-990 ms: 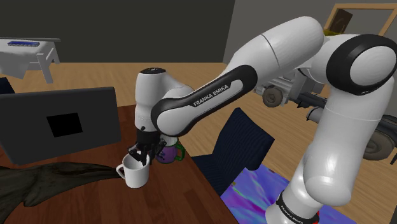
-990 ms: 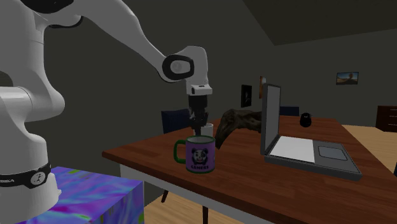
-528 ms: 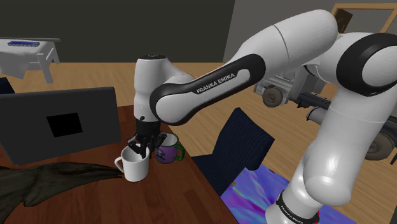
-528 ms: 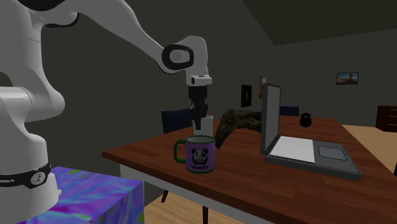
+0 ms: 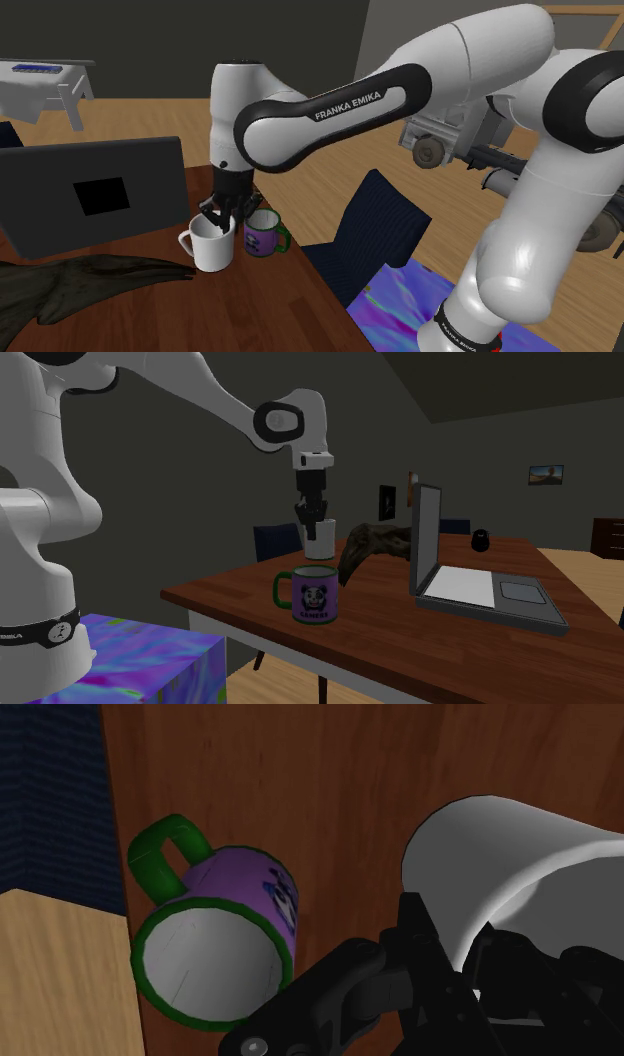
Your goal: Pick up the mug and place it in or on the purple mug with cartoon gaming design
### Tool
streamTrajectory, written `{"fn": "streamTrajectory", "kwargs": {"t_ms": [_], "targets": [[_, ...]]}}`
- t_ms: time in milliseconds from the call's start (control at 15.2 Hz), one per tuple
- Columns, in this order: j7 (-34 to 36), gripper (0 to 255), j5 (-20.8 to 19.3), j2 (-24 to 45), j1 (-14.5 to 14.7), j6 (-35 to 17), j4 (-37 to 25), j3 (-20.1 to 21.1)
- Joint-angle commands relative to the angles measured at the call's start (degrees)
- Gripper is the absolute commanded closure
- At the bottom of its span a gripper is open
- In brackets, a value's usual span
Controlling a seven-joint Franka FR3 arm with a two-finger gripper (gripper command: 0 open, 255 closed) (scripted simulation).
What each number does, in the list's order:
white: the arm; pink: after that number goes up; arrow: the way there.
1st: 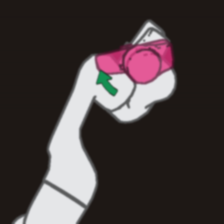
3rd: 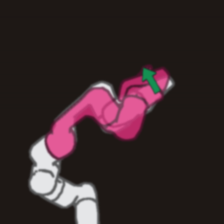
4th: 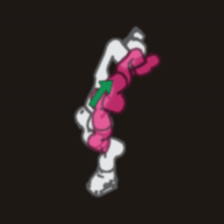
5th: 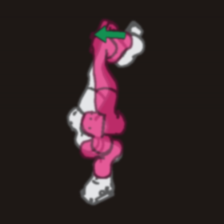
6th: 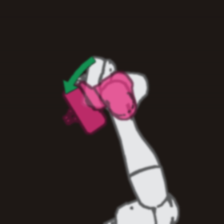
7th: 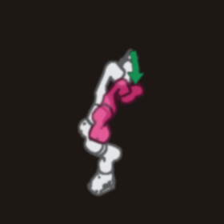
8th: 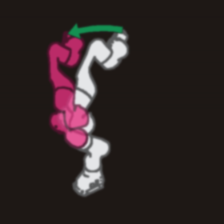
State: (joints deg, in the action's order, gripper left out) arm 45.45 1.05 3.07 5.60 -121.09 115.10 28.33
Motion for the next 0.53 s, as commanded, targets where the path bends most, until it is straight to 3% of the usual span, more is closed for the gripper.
{"fn": "streamTrajectory", "kwargs": {"t_ms": [0,462], "targets": [[0.0,255,0.3,-0.5,0.0,1.7,-1.2,0.0],[-0.4,255,1.0,-2.0,-0.2,6.9,-5.1,0.0]]}}
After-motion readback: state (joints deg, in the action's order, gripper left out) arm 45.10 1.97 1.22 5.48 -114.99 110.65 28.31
